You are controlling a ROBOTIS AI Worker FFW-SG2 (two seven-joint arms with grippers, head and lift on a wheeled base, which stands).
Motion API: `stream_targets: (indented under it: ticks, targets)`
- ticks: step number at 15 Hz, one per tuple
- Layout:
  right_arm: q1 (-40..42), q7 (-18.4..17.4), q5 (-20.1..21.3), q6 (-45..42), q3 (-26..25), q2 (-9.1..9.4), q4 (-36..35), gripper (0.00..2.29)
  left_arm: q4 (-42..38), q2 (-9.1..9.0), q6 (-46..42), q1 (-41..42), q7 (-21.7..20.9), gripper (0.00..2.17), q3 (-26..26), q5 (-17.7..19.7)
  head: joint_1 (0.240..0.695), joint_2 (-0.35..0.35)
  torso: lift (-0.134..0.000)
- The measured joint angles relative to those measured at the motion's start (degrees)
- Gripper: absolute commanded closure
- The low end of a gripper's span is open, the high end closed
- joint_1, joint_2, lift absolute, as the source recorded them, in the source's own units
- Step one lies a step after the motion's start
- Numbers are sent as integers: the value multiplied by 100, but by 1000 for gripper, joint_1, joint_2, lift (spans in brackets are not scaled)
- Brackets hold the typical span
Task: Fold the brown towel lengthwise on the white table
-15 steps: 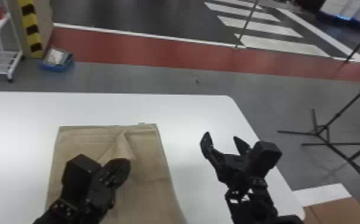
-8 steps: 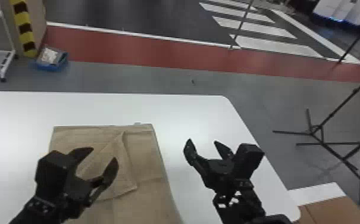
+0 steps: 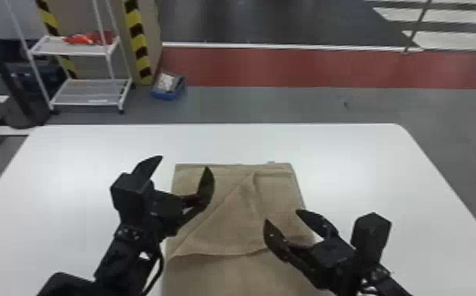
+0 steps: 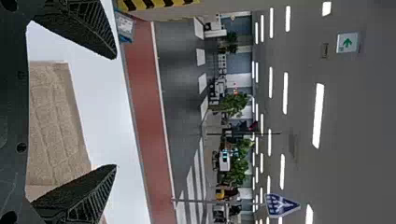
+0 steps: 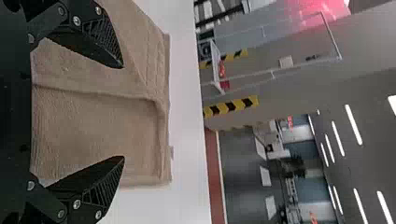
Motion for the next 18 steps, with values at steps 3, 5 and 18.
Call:
stream_targets:
  ticks: [3,5,18]
  targets:
    - [35,323,390,-143,81,-58,158,252,85,15,-224,28,-120,33,-33,-28,695,12,-113]
    - [67,267,720,-235,185,-73,169,387,115,20,-235,31,-150,36,-49,-47,695,17,-113]
    - [-191,-82,1384,226,557,-76,388,633,241,13,-62,28,-326,36,-207,-313,695,5,-113]
